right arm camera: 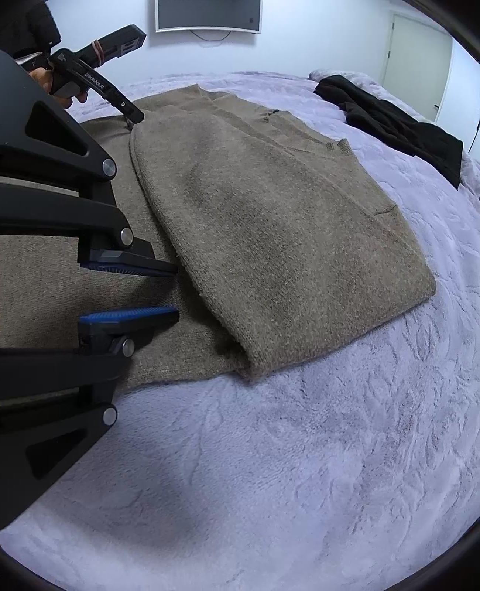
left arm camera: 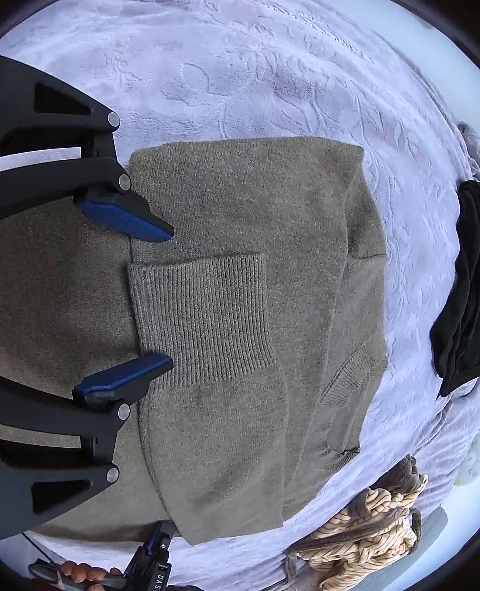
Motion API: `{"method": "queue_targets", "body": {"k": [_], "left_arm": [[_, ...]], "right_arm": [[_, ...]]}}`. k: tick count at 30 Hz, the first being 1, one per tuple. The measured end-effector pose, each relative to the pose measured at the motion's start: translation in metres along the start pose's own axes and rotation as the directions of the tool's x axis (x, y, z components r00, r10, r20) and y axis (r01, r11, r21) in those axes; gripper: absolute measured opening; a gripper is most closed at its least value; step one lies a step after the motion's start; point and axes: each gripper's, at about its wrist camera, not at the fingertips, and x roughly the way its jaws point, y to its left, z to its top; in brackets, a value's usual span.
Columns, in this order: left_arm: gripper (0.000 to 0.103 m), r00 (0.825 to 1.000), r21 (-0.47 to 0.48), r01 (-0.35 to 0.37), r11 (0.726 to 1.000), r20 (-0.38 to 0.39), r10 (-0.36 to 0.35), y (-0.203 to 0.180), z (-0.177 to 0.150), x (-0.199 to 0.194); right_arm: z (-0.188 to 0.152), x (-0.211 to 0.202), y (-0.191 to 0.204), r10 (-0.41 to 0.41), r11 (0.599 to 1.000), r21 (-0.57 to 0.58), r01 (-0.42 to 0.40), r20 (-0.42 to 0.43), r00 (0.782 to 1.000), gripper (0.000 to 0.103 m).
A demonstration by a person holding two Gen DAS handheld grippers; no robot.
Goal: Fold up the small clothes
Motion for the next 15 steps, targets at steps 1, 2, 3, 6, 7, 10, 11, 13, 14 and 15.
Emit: {"method": "queue_targets", "body": {"k": [1, 2, 3, 6, 7, 10, 11, 13, 14, 15], "left_arm": [[0.065, 1.0, 0.002, -0.005, 1.0, -0.001, 0.005, -0.001, 0.0, 0.0], [0.065, 1.0, 0.003, -0.01, 1.0, -0.002, 0.01, -0.002, 0.001, 0.001], [0.064, 1.0, 0.002, -0.014, 1.0, -0.004, 0.014, -0.004, 0.002, 0.001], [0.065, 1.0, -0.002, -0.02, 1.0, -0.006, 0.02, -0.006, 0.002, 0.002], [0.065, 1.0, -0.002, -0.021, 1.0, -0.006, 0.021, -0.006, 0.002, 0.002], [0.076, 1.0, -0.003, -0.022, 1.0, -0.01, 0.022, -0.008, 0.002, 0.003], [0.084, 1.0, -0.003, -0.017, 1.0, -0.009, 0.017, -0.01, 0.002, 0.002], [0.084, 0.999, 0.007, -0.036, 0.999, 0.004, 0.036, -0.013, 0.002, 0.0], [0.084, 0.999, 0.011, -0.045, 0.999, 0.012, 0.045, -0.014, 0.002, -0.002], [0.084, 0.999, 0.006, -0.047, 0.999, 0.019, 0.047, -0.015, 0.001, -0.005]], "right_arm": [[0.0, 0.0, 0.0, 0.0, 1.0, 0.004, 0.0, 0.0, 1.0, 0.018], [0.0, 0.0, 0.0, -0.001, 1.0, 0.004, 0.001, 0.0, 1.0, 0.019], [-0.001, 0.0, 0.001, -0.002, 1.0, 0.004, 0.002, -0.001, 1.0, 0.019], [-0.001, -0.001, 0.002, 0.002, 1.0, 0.003, -0.002, -0.003, 1.0, 0.023], [-0.001, -0.002, 0.002, 0.006, 1.0, 0.002, -0.006, -0.003, 1.0, 0.025], [-0.003, -0.002, 0.004, 0.005, 1.0, -0.005, -0.005, -0.003, 1.0, 0.031], [-0.003, -0.002, 0.005, 0.004, 1.0, -0.007, -0.004, -0.004, 1.0, 0.032], [-0.003, -0.003, 0.006, 0.0, 1.0, -0.014, -0.001, -0.005, 1.0, 0.033], [-0.004, -0.004, 0.007, -0.001, 1.0, -0.016, 0.001, -0.005, 1.0, 0.034], [-0.004, -0.005, 0.007, -0.002, 1.0, -0.019, 0.002, -0.006, 1.0, 0.035]]}}
